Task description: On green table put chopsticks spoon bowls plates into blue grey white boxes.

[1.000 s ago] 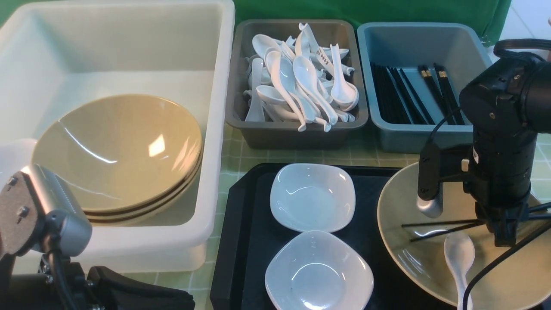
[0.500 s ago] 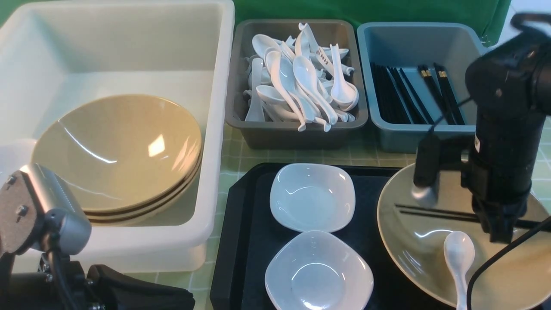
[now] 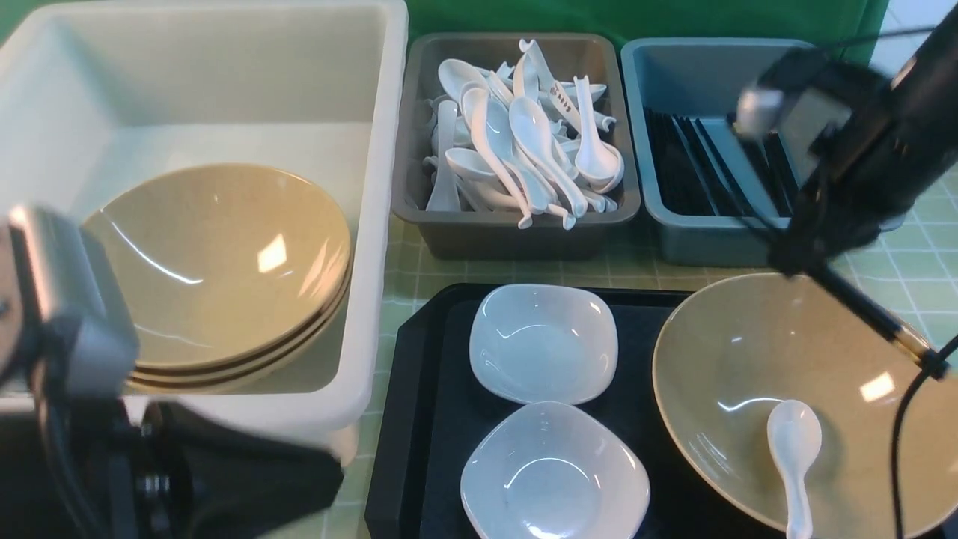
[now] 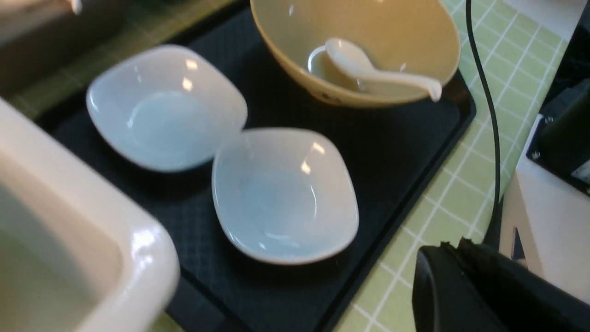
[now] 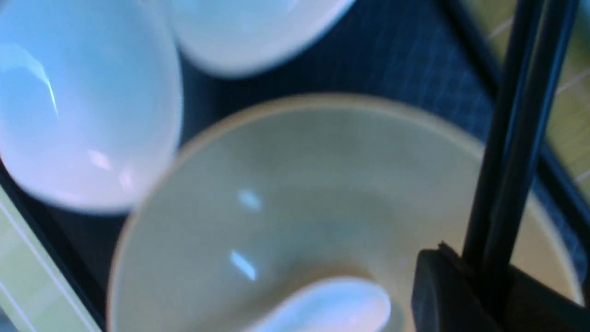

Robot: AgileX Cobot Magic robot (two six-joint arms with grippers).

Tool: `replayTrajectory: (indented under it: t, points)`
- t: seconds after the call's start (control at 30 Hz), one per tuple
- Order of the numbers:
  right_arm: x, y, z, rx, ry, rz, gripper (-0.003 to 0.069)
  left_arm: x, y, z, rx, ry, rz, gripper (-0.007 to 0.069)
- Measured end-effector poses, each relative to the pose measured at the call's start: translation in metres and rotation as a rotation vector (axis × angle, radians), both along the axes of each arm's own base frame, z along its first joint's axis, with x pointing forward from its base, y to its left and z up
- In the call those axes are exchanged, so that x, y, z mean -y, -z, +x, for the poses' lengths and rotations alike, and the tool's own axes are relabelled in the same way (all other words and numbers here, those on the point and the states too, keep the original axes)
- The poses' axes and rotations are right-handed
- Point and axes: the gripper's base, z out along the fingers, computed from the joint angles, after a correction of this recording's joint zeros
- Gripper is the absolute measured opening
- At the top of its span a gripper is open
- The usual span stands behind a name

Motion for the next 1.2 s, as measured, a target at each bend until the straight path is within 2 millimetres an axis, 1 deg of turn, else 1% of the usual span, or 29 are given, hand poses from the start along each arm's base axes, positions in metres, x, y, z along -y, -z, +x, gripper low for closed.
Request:
replayTrajectory:
  t: [0.03,0.07,0.1,0.13,0.17,0.23,0.3,0.33,0.37,0.4,0.5,0.53,0.57,0.6,0.63,0.73,0.8,0.83,0.87,0.97,1.03,1.07,1.1,1.2]
  points:
    - [0.002,-0.004,0.003,0.016,0.025,0.035,0.0062,0.001,-0.004,0.003,0.005,0.005,0.0,-0.0001]
    - [0.006,-0.01,0.011,0.048,0.069,0.081,0.0062,0.004,-0.008,0.008,0.011,0.023,0.003,-0.0001]
    - [0.006,-0.011,0.013,0.055,0.082,0.099,0.0062,0.004,-0.009,0.009,0.016,0.026,0.002,-0.0001]
    - [0.013,-0.018,0.029,0.097,0.148,0.17,0.0062,0.01,-0.013,0.015,0.019,0.069,-0.004,-0.0001]
    - [0.016,-0.02,0.037,0.108,0.179,0.214,0.0062,0.013,-0.016,0.019,0.023,0.093,-0.01,-0.0001]
    - [0.021,-0.02,0.056,0.125,0.231,0.285,0.0062,0.02,-0.017,0.024,0.024,0.147,-0.024,-0.0001]
    - [0.03,-0.016,0.084,0.134,0.302,0.387,0.0062,0.031,-0.016,0.032,0.015,0.211,-0.054,-0.0001]
    - [0.032,-0.015,0.086,0.135,0.306,0.388,0.0062,0.031,-0.015,0.033,0.013,0.213,-0.055,-0.0001]
    - [0.034,-0.013,0.095,0.136,0.329,0.427,0.0062,0.035,-0.014,0.036,0.006,0.228,-0.064,-0.0001]
    - [0.039,-0.009,0.11,0.145,0.369,0.475,0.0062,0.041,-0.011,0.041,-0.011,0.24,-0.077,-0.0001]
    - [0.047,0.008,0.139,0.167,0.451,0.529,0.0062,0.051,-0.003,0.05,-0.048,0.249,-0.075,-0.0001]
    - [0.049,0.016,0.147,0.178,0.477,0.536,0.0062,0.053,-0.001,0.052,-0.055,0.251,-0.073,-0.0001]
    - [0.049,0.017,0.148,0.18,0.483,0.536,0.0062,0.054,0.0,0.053,-0.056,0.249,-0.072,-0.0001]
    - [0.052,0.032,0.159,0.189,0.527,0.542,0.0062,0.057,0.002,0.055,-0.063,0.247,-0.072,-0.0001]
    - [0.053,0.041,0.163,0.181,0.542,0.54,0.0062,0.058,0.003,0.057,-0.064,0.243,-0.074,-0.0001]
    - [0.056,0.076,0.176,0.121,0.617,0.543,0.0062,0.059,0.002,0.061,-0.044,0.21,-0.084,-0.0001]
    - [0.056,0.09,0.179,0.082,0.65,0.546,0.0062,0.059,0.002,0.062,-0.034,0.194,-0.091,-0.0001]
    - [0.056,0.093,0.179,0.072,0.657,0.547,0.0063,0.059,0.002,0.063,-0.032,0.192,-0.091,-0.0001]
    - [0.056,0.103,0.181,0.035,0.682,0.55,0.0068,0.059,0.001,0.063,-0.027,0.185,-0.093,-0.0001]
    - [0.057,0.111,0.181,0.001,0.707,0.539,0.0093,0.059,0.001,0.064,-0.022,0.175,-0.096,-0.0001]
    - [0.057,0.111,0.18,-0.009,0.714,0.533,0.0124,0.059,0.001,0.065,-0.022,0.172,-0.097,-0.0001]
    - [0.057,0.111,0.18,-0.023,0.723,0.537,0.0169,0.059,0.001,0.065,-0.022,0.17,-0.098,-0.0001]
    - [0.057,0.112,0.18,-0.024,0.722,0.535,0.0182,0.059,0.001,0.065,-0.021,0.169,-0.098,-0.0001]
    - [0.057,0.11,0.177,-0.048,0.716,0.516,0.0307,0.059,0.0,0.066,-0.016,0.153,-0.103,-0.0001]
